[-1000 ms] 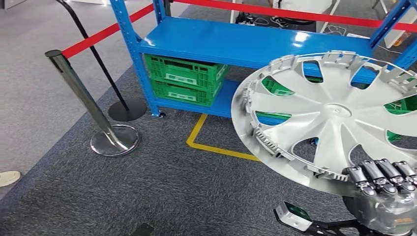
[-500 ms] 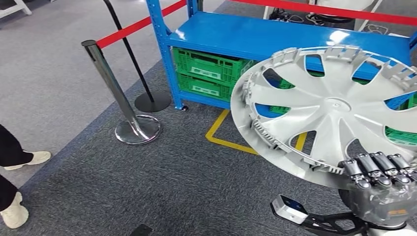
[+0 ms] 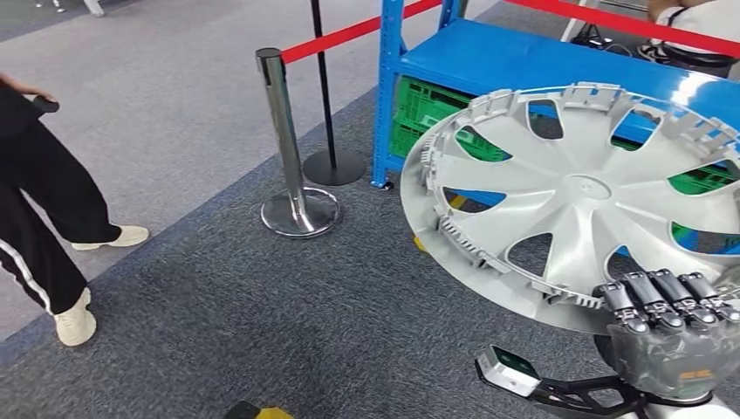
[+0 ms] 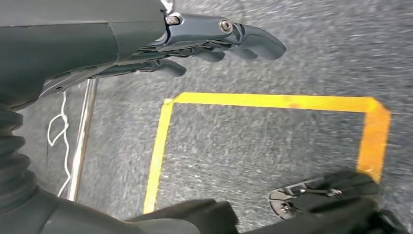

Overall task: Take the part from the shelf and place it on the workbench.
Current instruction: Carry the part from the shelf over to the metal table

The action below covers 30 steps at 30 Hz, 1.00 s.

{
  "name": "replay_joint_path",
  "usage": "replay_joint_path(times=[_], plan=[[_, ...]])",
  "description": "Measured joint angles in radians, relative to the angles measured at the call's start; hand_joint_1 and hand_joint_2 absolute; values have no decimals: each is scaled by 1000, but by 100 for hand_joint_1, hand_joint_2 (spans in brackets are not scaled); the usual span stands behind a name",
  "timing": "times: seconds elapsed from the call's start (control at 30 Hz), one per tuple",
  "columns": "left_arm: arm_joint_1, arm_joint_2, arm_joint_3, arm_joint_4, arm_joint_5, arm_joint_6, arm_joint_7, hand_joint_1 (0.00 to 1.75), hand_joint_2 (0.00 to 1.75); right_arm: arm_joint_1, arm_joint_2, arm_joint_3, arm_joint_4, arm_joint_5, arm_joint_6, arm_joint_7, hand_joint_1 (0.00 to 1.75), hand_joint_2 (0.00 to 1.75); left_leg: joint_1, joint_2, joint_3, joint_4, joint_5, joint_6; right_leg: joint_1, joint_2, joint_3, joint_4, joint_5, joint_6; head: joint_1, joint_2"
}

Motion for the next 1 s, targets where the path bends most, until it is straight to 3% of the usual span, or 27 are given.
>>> replay_joint_path(times=[0.07, 0.1, 0.13, 0.2, 0.27, 0.33, 0.4, 0.47, 0.53, 0.6, 0.63, 0.67, 0.7, 0.77, 0.83, 0.9, 0.93, 1.0], plan=[[-3, 0, 0, 0, 0, -4, 8, 0, 175, 1, 0, 0, 3, 0, 0, 0, 175, 175, -2, -24, -7, 0, 5, 7, 3, 37, -61, 138, -63, -3, 3, 0], [-3, 0, 0, 0, 0, -5, 13, 0, 175, 2, 0, 0, 5, 0, 0, 0, 175, 175, -3, -37, -9, 0, 7, 8, 4, 43, -79, 179, -73, -6, 3, 0], [-2, 0, 0, 0, 0, -5, 17, 0, 175, 3, 1, 0, 7, 0, 0, 0, 175, 175, -4, -51, -10, 1, 9, 8, 5, 47, -79, 181, -62, -8, 3, 0], [0, 0, 0, 0, 0, -5, 20, 0, 175, 4, 1, 0, 11, 0, 0, 0, 175, 175, -4, -82, -10, 2, 12, 5, 4, 64, -22, 74, 3, -15, 3, 0], [-2, -1, 0, 0, 0, -5, 21, 0, 175, 4, 1, 0, 12, 0, 0, 1, 175, 175, -5, -108, -16, 7, 15, -2, 0, 109, 44, -55, 45, -17, 3, 0], [-2, -2, 0, 0, 0, -4, 25, 0, 175, 3, 2, 0, 13, 0, 0, 3, 175, 175, -3, -128, -28, 11, 22, -14, -1, 130, 63, -96, 46, -18, 2, 0], [-2, -3, 1, 0, 0, -3, 30, 0, 175, 3, 2, -1, 15, 0, 0, 7, 175, 175, 1, -140, -39, 12, 27, -26, 0, 110, 61, -97, 51, -25, 2, 0], [-3, -5, 2, 0, 1, -2, 31, 0, 175, 3, 2, -2, 17, 0, 0, 10, 175, 175, -3, -104, -56, 41, 6, -36, -3, 85, 61, -101, 56, -36, -6, 0], [-7, -5, 3, 0, 1, -1, 32, 0, 175, 4, 3, -4, 17, 0, 0, 11, 175, 175, -6, -47, -106, 147, -56, -45, -2, 57, 60, -102, 58, -42, -15, 0], [-12, -4, 5, 0, 2, -2, 34, 0, 175, 6, 3, -6, 19, 0, 0, 7, 175, 175, -6, -27, -159, 270, -105, -50, 1, 26, 57, -102, 59, -44, -16, 0], [-13, -3, 6, 0, 2, -3, 35, 0, 175, 6, 3, -7, 21, 0, 0, 3, 175, 175, -6, -24, -164, 290, -105, -50, 2, 11, 56, -101, 59, -44, -17, 0], [-14, -3, 7, 0, 2, -6, 36, 0, 175, 6, 3, -7, 23, 0, 0, -2, 175, 175, -6, -21, -149, 269, -86, -49, 2, -2, 55, -101, 59, -44, -17, 0], [-13, -2, 8, 0, 2, -10, 36, 0, 175, 6, 3, -7, 24, 0, 0, -6, 175, 175, -6, -13, -114, 212, -55, -47, 2, -15, 56, -101, 58, -44, -17, 0], [-12, -2, 9, 0, 1, -23, 31, 0, 175, 6, 4, -7, 26, 0, 0, -10, 175, 175, -11, 33, -41, 79, -9, -40, 8, -37, 57, -100, 57, -39, -18, 0], [-11, -3, 9, 0, 0, -33, 23, 0, 175, 7, 4, -7, 27, 0, 0, -10, 175, 175, -17, 60, -16, 19, -1, -26, 16, -57, 56, -100, 56, -30, -17, 0], [-8, -3, 9, 0, 0, -37, 19, 0, 175, 7, 4, -7, 30, 0, 0, -10, 175, 175, -18, 39, -22, 15, 3, -10, 18, -76, 57, -102, 55, -21, -14, 0], [-5, -2, 9, 0, 0, -38, 19, 0, 175, 7, 4, -6, 33, 0, 0, -10, 175, 175, -16, 27, -23, 13, 6, -4, 16, -68, 55, -96, 47, -16, -13, 0], [-3, 0, 9, 0, 0, -41, 19, 0, 175, 7, 4, -6, 37, 0, 0, -9, 175, 175, -12, 3, -23, 9, 11, 9, 11, -17, 26, -28, 4, -8, -8, 0]])
